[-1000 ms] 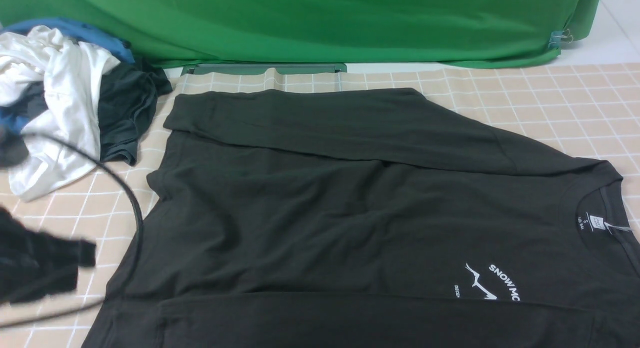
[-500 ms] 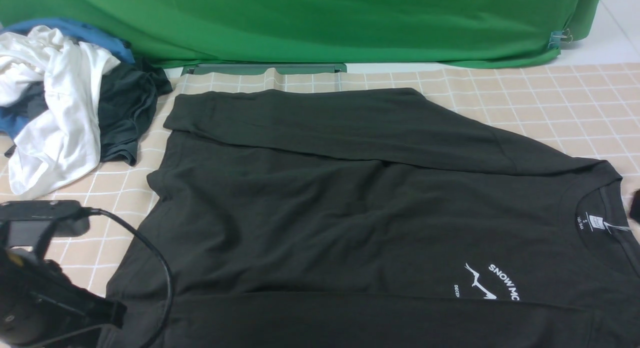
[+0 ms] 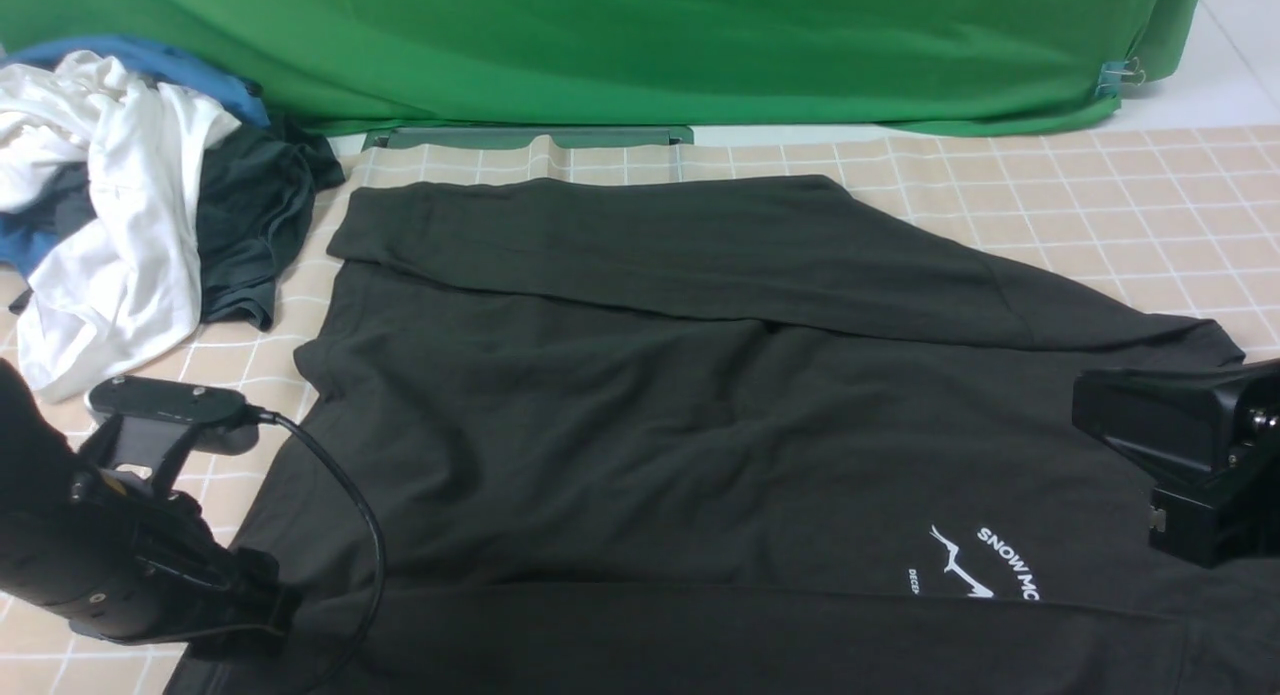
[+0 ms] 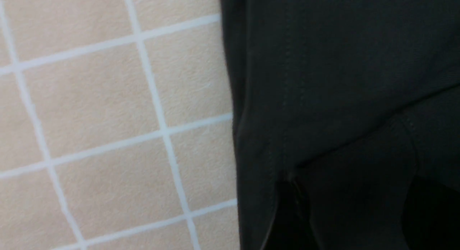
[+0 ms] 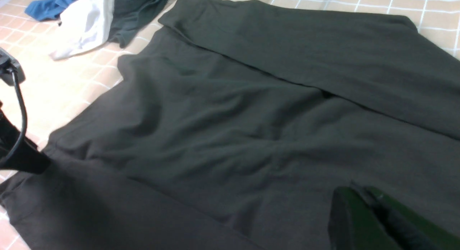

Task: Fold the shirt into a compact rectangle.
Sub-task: 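Grasp the left edge of the dark T-shirt lying flat on the table, then fold the left side of the black T-shirt inward over its body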

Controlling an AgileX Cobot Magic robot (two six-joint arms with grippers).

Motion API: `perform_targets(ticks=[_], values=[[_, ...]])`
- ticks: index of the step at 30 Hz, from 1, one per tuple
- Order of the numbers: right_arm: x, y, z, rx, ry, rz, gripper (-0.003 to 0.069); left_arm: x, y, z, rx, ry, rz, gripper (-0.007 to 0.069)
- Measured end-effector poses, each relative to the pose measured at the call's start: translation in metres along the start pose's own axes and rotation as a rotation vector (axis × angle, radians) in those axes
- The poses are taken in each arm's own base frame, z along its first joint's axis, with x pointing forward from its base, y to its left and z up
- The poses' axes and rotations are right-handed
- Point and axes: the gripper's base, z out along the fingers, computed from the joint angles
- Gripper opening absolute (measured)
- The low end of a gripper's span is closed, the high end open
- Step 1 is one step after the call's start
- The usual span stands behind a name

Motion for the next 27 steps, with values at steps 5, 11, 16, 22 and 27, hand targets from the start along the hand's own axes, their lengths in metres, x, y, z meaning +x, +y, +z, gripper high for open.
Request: perform_targets(ticks=[5,11,16,22,27], values=[[-0.001,0.000,0.001,-0.001,-0.005,-0.004,0.0038,-0.001,0.002,0.011,0.007,0.034,-0.001,0.0398],[-0.001,0.000,0.001,-0.001,-0.011,-0.019,0.0038,-0.003,0.004,0.025,0.016,0.081,-0.004,0.0392],[0.000,-0.001,0.002,-0.003,-0.036,-0.026,0.0038,-0.004,0.006,0.027,0.011,0.094,0.021,0.0263],[0.006,-0.003,0.005,0.001,-0.026,-0.025,0.0038,-0.002,0.003,0.023,0.035,0.113,0.010,0.0039],[0.005,-0.002,0.005,-0.001,-0.043,-0.027,0.0038,0.003,-0.002,0.004,0.057,0.132,-0.008,0.0036]])
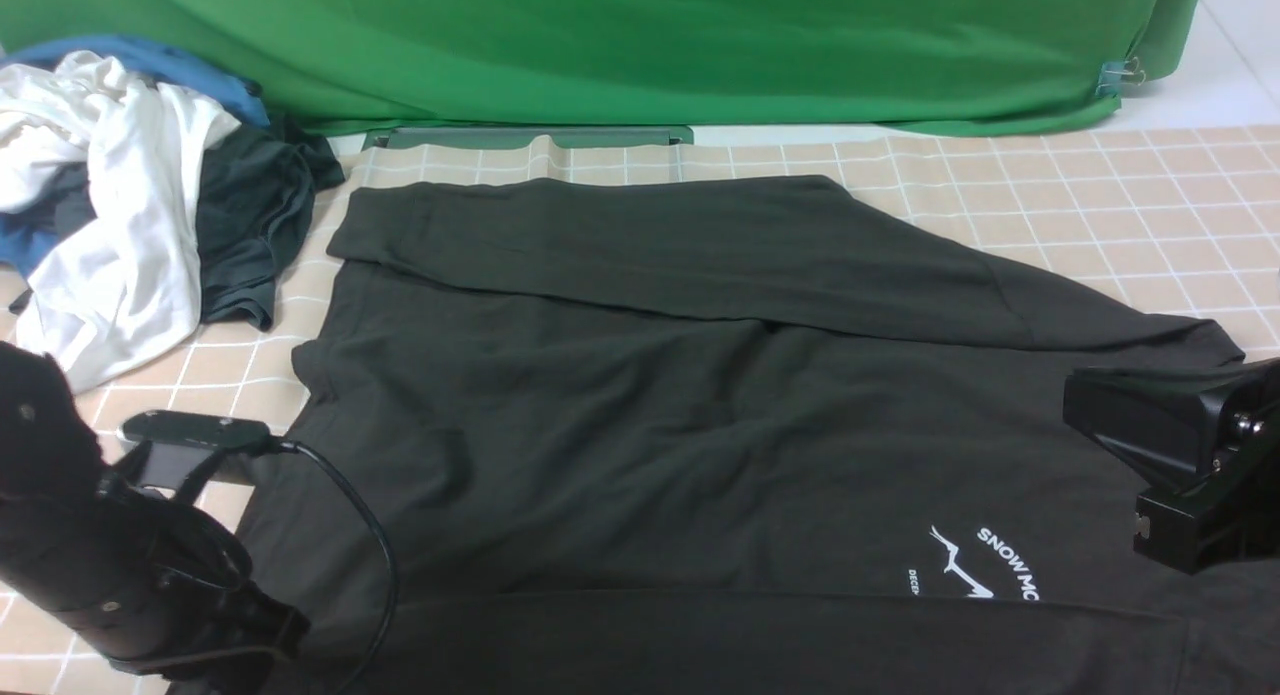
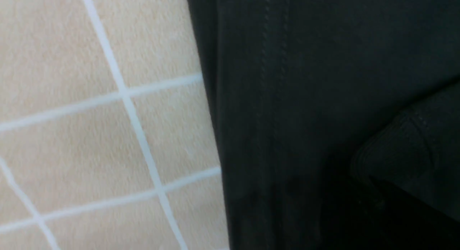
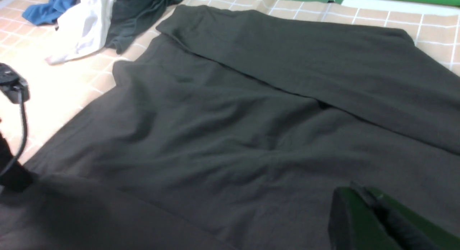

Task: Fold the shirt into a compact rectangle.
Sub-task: 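Fold the left side of the black T-shirt inward over its body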

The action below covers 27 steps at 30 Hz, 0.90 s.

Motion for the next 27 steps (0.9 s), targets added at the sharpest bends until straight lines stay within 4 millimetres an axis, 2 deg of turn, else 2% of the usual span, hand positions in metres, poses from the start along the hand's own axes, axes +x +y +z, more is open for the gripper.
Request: perform_targets(ticks=[7,10,15,20,21,23,24,27], values=[[-0.004,0.000,0.000,-0.005,-0.041,-0.001,0.0038,0.014,-0.010,-0.032,0.001,-0.063,-0.027,0.0036],[-0.005,0.001,0.000,-0.006,-0.051,-0.001,0.0038,0.013,-0.012,-0.046,-0.009,-0.124,-0.048,0.0036],[-0.008,0.001,0.000,-0.011,-0.088,-0.001,0.0042,-0.015,-0.013,-0.092,-0.043,-0.300,-0.059,0.0036],[-0.009,0.001,0.000,-0.013,-0.103,0.000,0.0043,-0.052,-0.009,-0.123,-0.063,-0.399,-0.047,0.0036],[-0.009,0.001,0.000,-0.013,-0.104,0.000,0.0044,-0.054,-0.009,-0.124,-0.063,-0.402,-0.046,0.0036],[-0.009,0.001,0.000,-0.013,-0.104,0.005,0.0045,-0.075,-0.004,-0.124,-0.063,-0.400,-0.045,0.0036],[-0.009,0.001,0.000,-0.013,-0.104,0.004,0.0045,-0.076,-0.003,-0.124,-0.063,-0.399,-0.045,0.0036],[-0.009,0.001,0.000,-0.013,-0.101,0.014,0.0045,-0.103,0.009,-0.111,-0.103,-0.381,-0.029,0.0036]])
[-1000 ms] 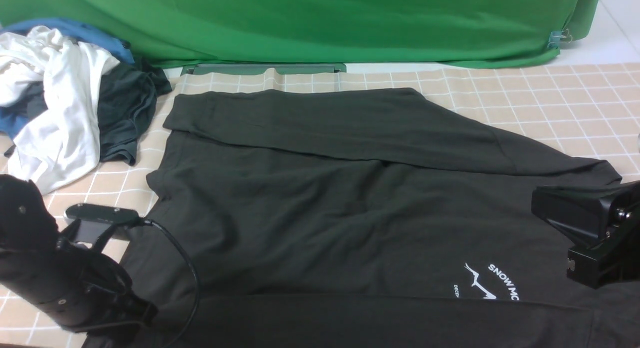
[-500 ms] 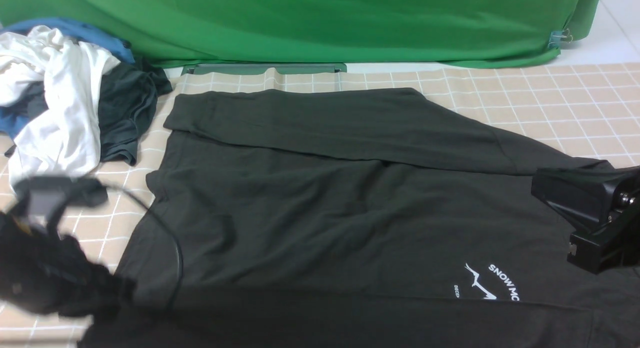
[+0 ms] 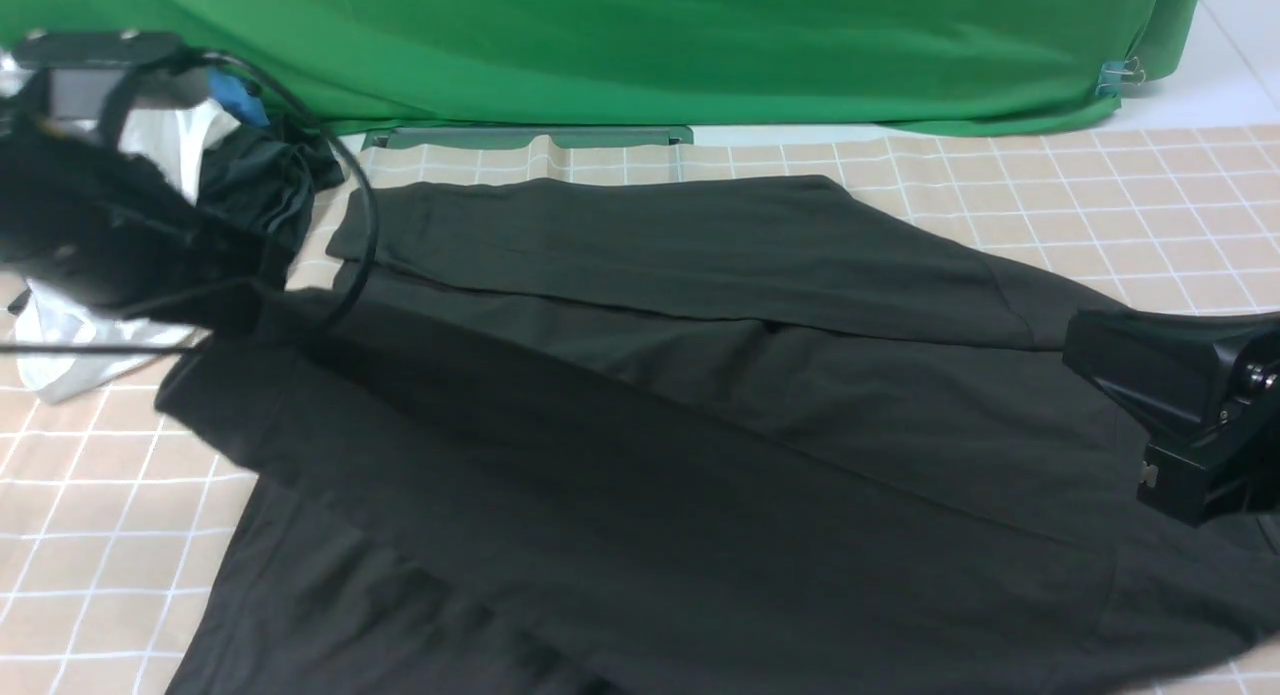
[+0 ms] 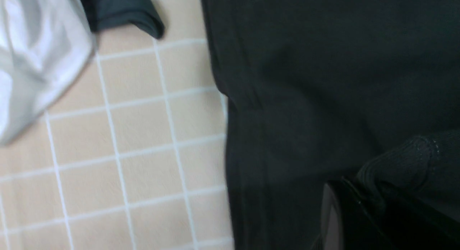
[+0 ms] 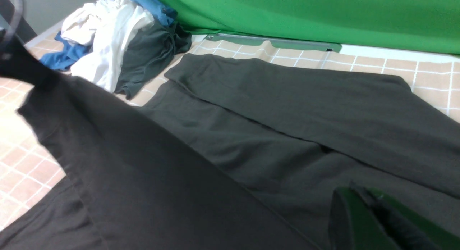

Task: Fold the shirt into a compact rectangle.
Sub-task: 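Fold the left side of the black T-shirt inward over its body, then grab the top left corner of the dark shirt with the left gripper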

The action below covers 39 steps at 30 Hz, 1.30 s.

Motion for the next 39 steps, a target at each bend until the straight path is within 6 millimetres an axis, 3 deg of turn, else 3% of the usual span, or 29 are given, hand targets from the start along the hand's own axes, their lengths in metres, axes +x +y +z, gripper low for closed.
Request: perform_targets(ticks=[7,11,14,15,17,19,23,26,30,34,39], values=[[0.001,0.000,0.000,0.001,0.006,0.015,0.0045,-0.013,0.014,0.047,-0.054,0.037,0.038,0.0036],[0.001,0.000,0.000,0.002,0.012,0.015,0.0050,-0.016,0.018,0.064,-0.071,0.032,0.047,0.0042],[0.005,-0.001,0.000,0.008,0.052,0.015,0.0054,-0.017,0.020,0.073,-0.081,0.025,0.054,0.0088],[0.005,-0.001,0.000,0.009,0.062,0.015,0.0054,-0.017,0.021,0.074,-0.083,0.023,0.056,0.0100],[0.002,0.002,-0.003,0.023,0.195,0.015,0.0059,-0.020,0.023,0.074,-0.109,0.008,0.064,0.0232],[-0.002,0.004,-0.003,0.036,0.297,0.014,0.0066,-0.023,0.023,0.070,-0.106,0.009,0.017,0.0288],[-0.010,0.010,0.005,0.048,0.535,0.004,0.0135,-0.019,0.018,0.057,-0.072,0.040,-0.097,0.0300],[0.001,0.013,0.029,0.027,0.714,-0.013,0.0237,-0.006,0.009,0.047,-0.031,0.053,-0.128,0.0206],[0.035,0.024,0.063,0.000,0.926,-0.086,0.0400,0.035,-0.010,0.032,0.008,0.072,-0.136,0.0041],[0.069,0.043,0.091,-0.028,1.048,-0.226,0.0543,0.077,-0.021,0.022,0.040,0.116,-0.172,0.0015],[0.102,0.058,0.116,-0.054,1.097,-0.308,0.0596,0.109,-0.025,0.025,0.047,0.229,-0.196,0.0015]])
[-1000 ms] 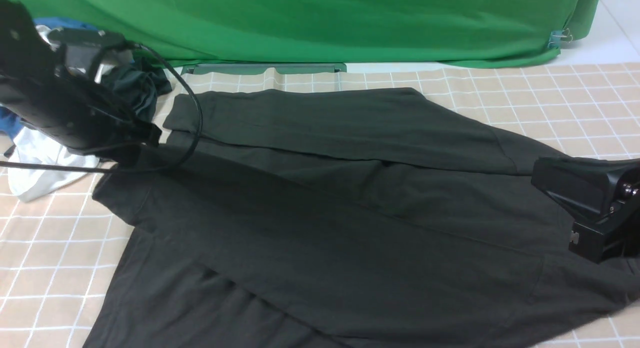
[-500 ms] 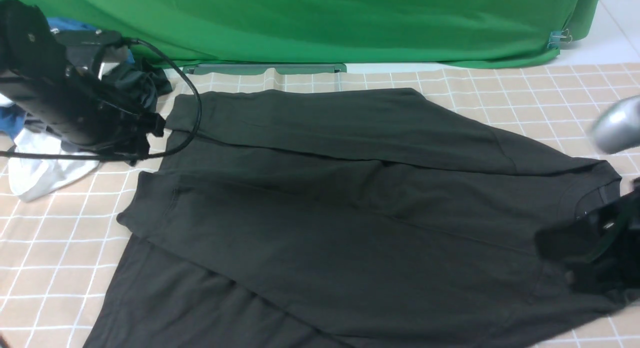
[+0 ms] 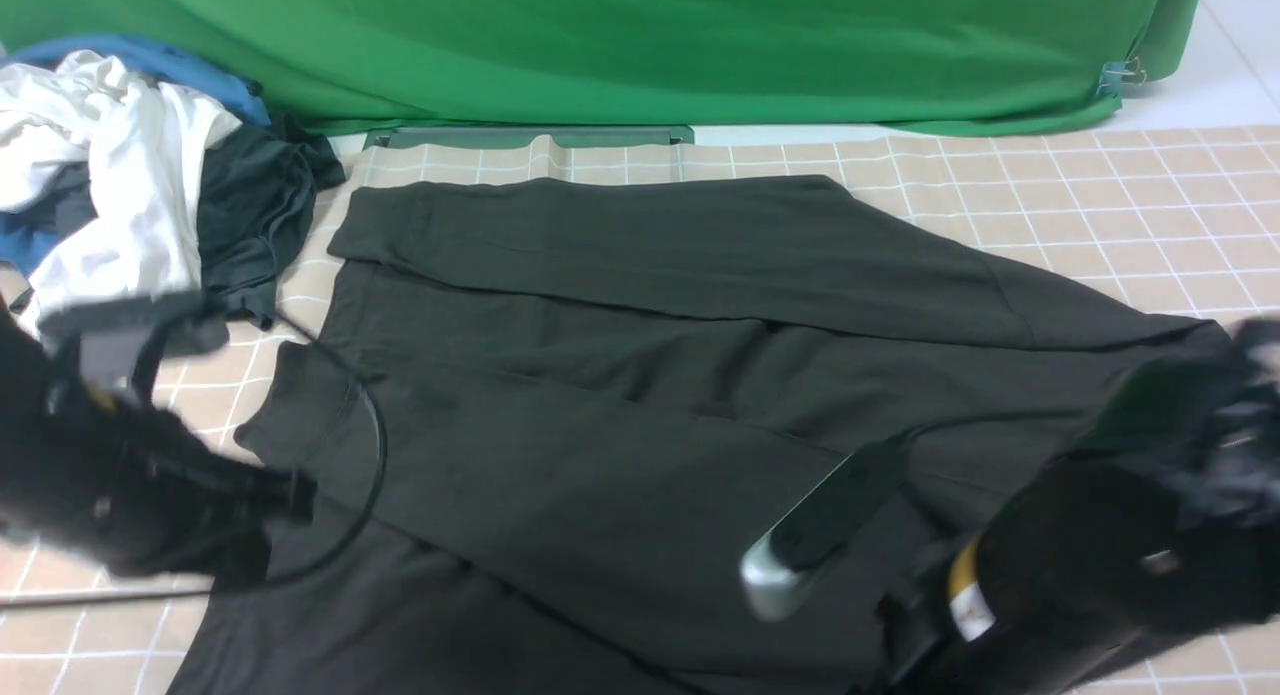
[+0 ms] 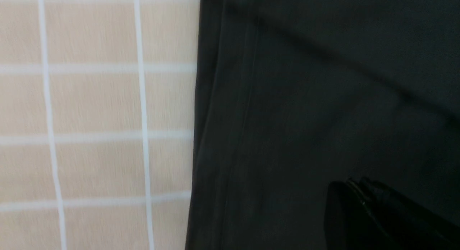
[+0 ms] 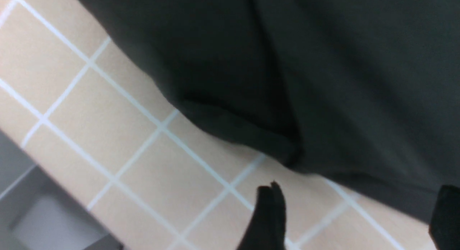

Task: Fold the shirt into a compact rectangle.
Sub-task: 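Grab the top left corner of the dark shirt with the left gripper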

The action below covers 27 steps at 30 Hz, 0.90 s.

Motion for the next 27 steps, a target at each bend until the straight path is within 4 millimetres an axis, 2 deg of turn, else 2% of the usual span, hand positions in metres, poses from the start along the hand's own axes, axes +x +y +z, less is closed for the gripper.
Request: perform_targets(ticks=[5,7,9,13,14,19,22,27], values=[[-0.008,0.001,0.028,0.010,0.009,-0.005,0.0582,0.011,0.003,0.008,-0.016,0.046,0.006,0.0015],[-0.010,0.000,0.034,0.011,0.013,-0.005,0.0538,0.011,0.003,0.008,-0.016,0.044,0.006,0.0015],[-0.010,0.000,0.038,0.015,0.021,-0.006,0.0428,0.010,0.003,0.008,-0.017,0.039,0.003,0.0017],[-0.011,0.000,0.039,0.016,0.019,-0.007,0.0115,0.010,0.003,0.008,-0.016,0.038,0.002,0.0017],[-0.011,0.000,0.039,0.016,0.019,-0.002,0.0095,0.010,0.003,0.008,-0.013,0.036,0.000,0.0018],[-0.007,0.002,0.038,0.020,0.059,0.031,0.0088,0.010,0.002,0.007,-0.006,0.029,-0.005,0.0019],[0.001,0.005,0.038,0.028,0.144,0.055,0.0088,0.012,0.001,0.004,0.005,0.026,-0.011,0.0019],[0.013,0.019,0.032,0.042,0.234,0.068,0.0088,0.016,-0.001,0.000,0.016,0.045,-0.017,0.0019]])
